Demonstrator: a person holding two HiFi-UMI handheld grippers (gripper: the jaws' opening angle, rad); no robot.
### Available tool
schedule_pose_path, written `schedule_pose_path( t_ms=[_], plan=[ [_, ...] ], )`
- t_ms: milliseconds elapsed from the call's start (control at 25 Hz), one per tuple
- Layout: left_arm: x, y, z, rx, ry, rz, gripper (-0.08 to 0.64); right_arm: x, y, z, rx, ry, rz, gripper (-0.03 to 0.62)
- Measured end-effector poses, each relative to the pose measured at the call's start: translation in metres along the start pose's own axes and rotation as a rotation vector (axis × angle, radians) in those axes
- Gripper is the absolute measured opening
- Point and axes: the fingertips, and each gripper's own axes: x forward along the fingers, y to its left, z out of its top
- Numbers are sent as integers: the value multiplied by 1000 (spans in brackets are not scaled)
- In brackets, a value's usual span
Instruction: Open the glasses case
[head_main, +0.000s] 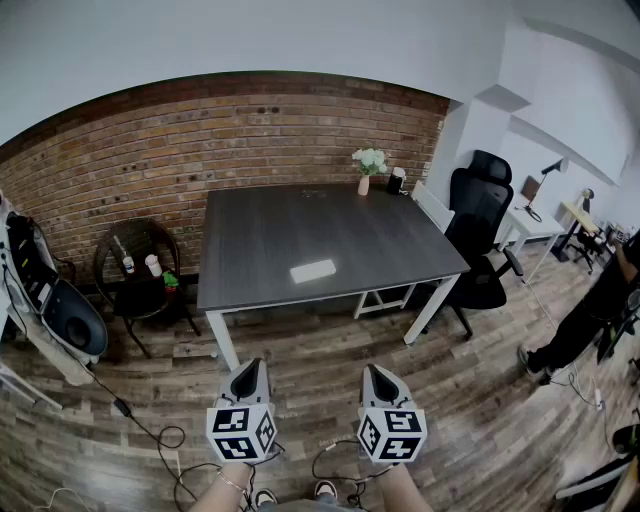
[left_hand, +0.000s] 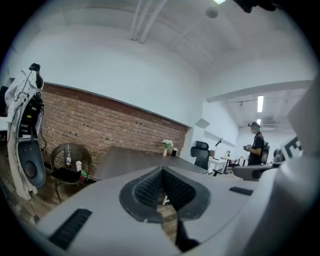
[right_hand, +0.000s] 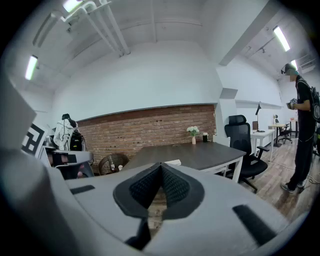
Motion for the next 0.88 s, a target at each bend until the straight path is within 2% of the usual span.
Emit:
schedule_pose_path(
  t_ms=[280,600,680,880],
  plan=[
    [0,-1,4,3,-2,11,-5,0,0,5,-7,2,2,0],
    [-5,-3,-1,-3,13,13,-5,-5,-5,2,34,-8,-5,6],
    [-5,-4,0,-2,14,13,-5,-6,-5,3,40,-7,8,66],
    [-4,-5,-2,1,15,20,-5,-7,-8,3,32,-12,1,70]
  ],
)
